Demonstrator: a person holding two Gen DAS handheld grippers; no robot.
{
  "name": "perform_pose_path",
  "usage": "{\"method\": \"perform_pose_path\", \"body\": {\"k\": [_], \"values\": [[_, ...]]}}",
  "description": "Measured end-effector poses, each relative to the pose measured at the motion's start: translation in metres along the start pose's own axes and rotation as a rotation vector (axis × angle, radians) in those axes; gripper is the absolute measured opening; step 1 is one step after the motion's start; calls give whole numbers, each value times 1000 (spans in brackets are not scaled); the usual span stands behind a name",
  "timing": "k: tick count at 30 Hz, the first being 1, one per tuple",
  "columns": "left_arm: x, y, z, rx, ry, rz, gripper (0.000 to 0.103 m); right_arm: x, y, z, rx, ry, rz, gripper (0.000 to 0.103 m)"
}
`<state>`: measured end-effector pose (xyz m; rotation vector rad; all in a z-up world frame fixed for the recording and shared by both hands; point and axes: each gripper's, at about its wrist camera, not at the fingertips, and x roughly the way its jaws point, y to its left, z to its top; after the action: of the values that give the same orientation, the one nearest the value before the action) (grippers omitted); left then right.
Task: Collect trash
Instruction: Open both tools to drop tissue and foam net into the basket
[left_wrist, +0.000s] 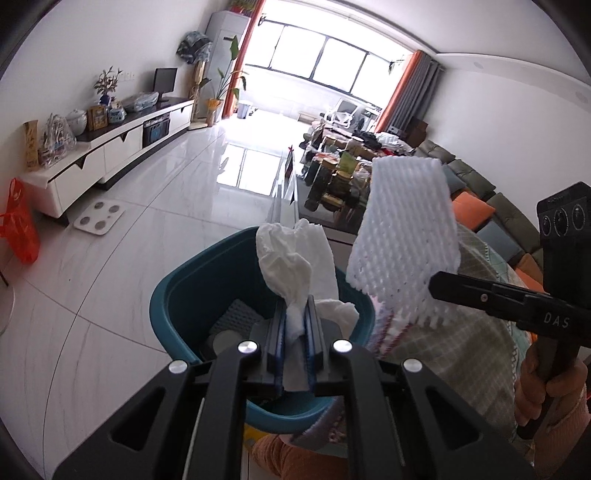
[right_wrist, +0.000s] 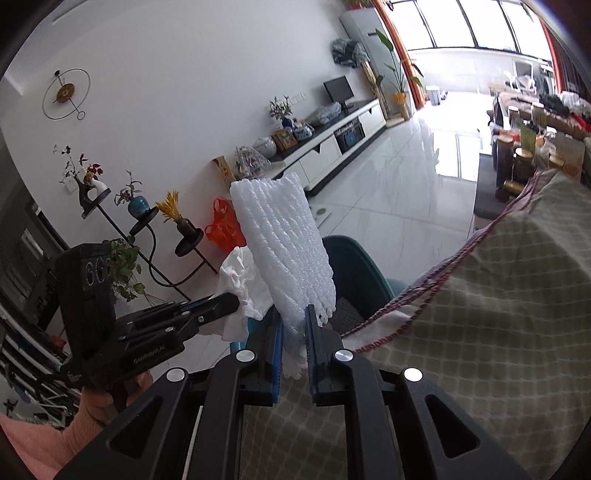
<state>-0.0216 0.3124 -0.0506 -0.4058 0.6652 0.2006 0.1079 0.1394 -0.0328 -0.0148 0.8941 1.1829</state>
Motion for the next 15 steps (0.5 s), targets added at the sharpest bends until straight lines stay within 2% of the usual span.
{"method": "perform_pose_path", "body": {"k": [8, 11, 15], "values": [[20, 11, -1, -36, 37, 39, 11, 36, -8, 4, 55, 78, -17, 17], [27, 14, -3, -62, 58, 31, 15, 46, -12, 4, 88, 106, -17, 30], [37, 19, -4, -83, 76, 28, 25, 50, -12, 4, 105, 112, -20, 34]]}}
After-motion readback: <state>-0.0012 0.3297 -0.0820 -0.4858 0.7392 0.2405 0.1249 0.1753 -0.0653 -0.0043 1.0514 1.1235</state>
